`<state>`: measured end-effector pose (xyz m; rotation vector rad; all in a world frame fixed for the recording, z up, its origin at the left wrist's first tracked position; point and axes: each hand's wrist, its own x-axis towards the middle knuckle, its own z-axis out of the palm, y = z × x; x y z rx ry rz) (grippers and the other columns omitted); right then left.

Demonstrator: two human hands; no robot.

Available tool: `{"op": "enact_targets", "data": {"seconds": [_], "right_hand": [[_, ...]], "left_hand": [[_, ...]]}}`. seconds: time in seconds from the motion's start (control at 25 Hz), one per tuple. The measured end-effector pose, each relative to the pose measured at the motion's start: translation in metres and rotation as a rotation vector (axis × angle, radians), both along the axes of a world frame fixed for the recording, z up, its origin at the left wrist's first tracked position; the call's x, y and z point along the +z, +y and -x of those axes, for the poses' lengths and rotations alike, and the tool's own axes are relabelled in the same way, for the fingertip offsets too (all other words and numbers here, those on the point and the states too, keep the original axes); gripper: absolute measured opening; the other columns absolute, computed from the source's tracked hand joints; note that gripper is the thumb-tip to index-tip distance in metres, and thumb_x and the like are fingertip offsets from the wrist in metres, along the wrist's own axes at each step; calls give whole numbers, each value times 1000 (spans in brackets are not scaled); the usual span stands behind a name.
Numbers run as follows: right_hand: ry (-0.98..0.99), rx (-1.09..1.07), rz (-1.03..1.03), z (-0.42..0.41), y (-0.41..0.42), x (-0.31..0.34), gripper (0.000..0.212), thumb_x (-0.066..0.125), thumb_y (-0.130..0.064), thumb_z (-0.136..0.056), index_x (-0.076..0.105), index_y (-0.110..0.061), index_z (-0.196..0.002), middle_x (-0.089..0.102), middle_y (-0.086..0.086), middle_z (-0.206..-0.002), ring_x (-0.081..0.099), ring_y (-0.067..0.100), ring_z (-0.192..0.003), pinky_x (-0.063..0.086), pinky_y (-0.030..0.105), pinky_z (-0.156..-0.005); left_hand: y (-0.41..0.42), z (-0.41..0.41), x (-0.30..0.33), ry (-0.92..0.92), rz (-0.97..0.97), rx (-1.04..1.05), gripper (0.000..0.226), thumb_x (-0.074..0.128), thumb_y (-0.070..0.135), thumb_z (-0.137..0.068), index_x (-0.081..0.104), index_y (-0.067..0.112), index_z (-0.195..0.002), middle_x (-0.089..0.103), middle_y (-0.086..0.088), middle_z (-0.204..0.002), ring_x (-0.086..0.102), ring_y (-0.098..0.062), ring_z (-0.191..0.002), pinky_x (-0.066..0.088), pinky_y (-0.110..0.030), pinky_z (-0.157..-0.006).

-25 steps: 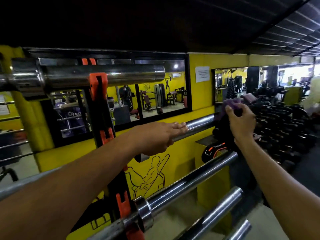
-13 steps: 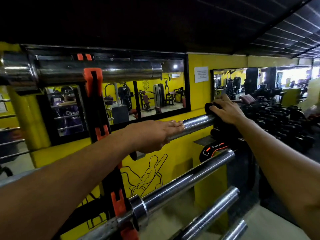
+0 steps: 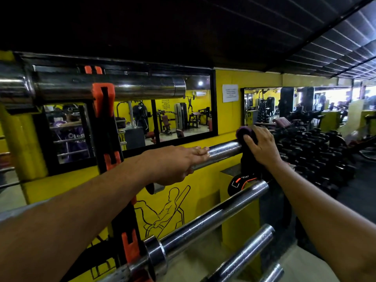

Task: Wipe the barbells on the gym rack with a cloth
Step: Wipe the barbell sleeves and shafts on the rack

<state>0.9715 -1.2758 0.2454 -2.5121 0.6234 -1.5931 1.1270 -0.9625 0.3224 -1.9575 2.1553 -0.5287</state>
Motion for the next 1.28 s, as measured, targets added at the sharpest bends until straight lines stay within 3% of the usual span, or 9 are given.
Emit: {"op": "enact_targets", "data": {"seconds": [0.08, 0.2, 0.36, 0.48, 0.72, 0.84, 0.96, 1.04, 1.28], "right_hand": [[209, -18, -234, -7, 1, 45, 47, 42, -59, -95, 66, -19, -102, 68, 7, -98, 61, 26, -91, 43, 38, -82], [618, 67, -327, -21, 14, 83, 41, 42, -69, -90, 62, -33, -91, 66, -3, -93, 62, 18, -88, 47, 40, -88], [328, 252, -73, 5, 26, 37, 35, 49, -58, -94, 60, -29, -110, 64, -8, -94, 60, 3, -82, 48, 27, -72], [151, 159, -183, 8, 1, 30, 36, 54, -51, -99, 62, -20, -115, 67, 2, -97, 65, 13, -82, 52, 29, -70], [629, 23, -429, -31, 7, 84, 44, 54, -67, -91, 64, -24, -97, 68, 4, -98, 64, 22, -90, 50, 39, -90], [428, 173, -389, -20, 36, 72, 27, 63, -56, -91, 65, -28, -94, 72, -4, -88, 68, 14, -83, 51, 32, -77], [-54, 308, -484, -7, 45, 76, 17, 62, -42, -96, 69, -27, -97, 75, -5, -89, 71, 13, -88, 54, 38, -90], [-160, 336, -448, -7, 63, 93, 14, 58, -39, -99, 68, -30, -101, 73, -9, -93, 67, 10, -91, 51, 33, -86], [508, 68, -245, -38, 88, 67, 44, 41, -55, -102, 59, -24, -127, 63, -3, -100, 57, 9, -81, 43, 29, -71]], "left_hand": [[1, 2, 1, -4, -2, -2, 67, 45, 16, -105, 8, 29, -160, -4, 14, -167, 3, -5, -151, 10, -20, -105], [2, 0, 2, -1, 9, -16, 71, 48, 13, -103, 9, 30, -160, -3, 13, -167, 6, -7, -152, 14, -20, -106], [-2, -5, -2, 16, 14, -27, 71, 49, 13, -103, 11, 31, -160, -1, 14, -167, 7, -8, -153, 20, -27, -116], [-3, -6, -2, 22, 25, -47, 69, 48, 15, -104, 11, 31, -160, -1, 14, -167, 8, -8, -153, 19, -27, -116], [0, -4, 1, 64, 1, -9, 69, 51, 15, -102, 16, 32, -159, 4, 16, -166, 9, -7, -152, 18, -31, -121], [8, 2, 8, 170, 38, -31, 65, 51, 28, -104, 17, 36, -159, 4, 20, -165, 11, -3, -150, 15, -26, -119], [34, -1, 18, 329, 131, -87, 60, 47, 37, -104, 19, 40, -157, 6, 26, -163, 7, 7, -148, 13, -22, -119], [60, -9, 18, 333, 131, -70, 57, 41, 47, -102, 23, 41, -156, 11, 29, -161, 8, 14, -146, 14, -17, -119], [113, -27, 2, 408, 141, 33, 55, 31, 49, -104, 23, 37, -156, 14, 29, -160, 7, 23, -140, 8, -3, -113]]}}
